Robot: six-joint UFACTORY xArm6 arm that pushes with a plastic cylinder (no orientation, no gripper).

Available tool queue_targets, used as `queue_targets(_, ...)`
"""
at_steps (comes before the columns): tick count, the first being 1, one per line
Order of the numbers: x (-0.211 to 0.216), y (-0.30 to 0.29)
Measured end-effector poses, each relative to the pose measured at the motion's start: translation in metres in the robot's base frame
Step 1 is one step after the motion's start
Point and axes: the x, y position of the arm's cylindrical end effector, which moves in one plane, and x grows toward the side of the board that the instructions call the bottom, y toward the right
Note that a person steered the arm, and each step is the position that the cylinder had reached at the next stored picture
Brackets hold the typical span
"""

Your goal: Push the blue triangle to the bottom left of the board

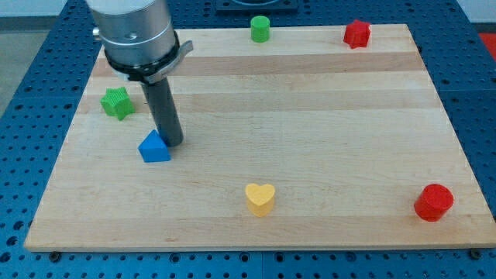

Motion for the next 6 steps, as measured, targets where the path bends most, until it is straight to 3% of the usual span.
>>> queue_targets(2,0.003,-0.065)
queue_targets(6,0.039,-0.036)
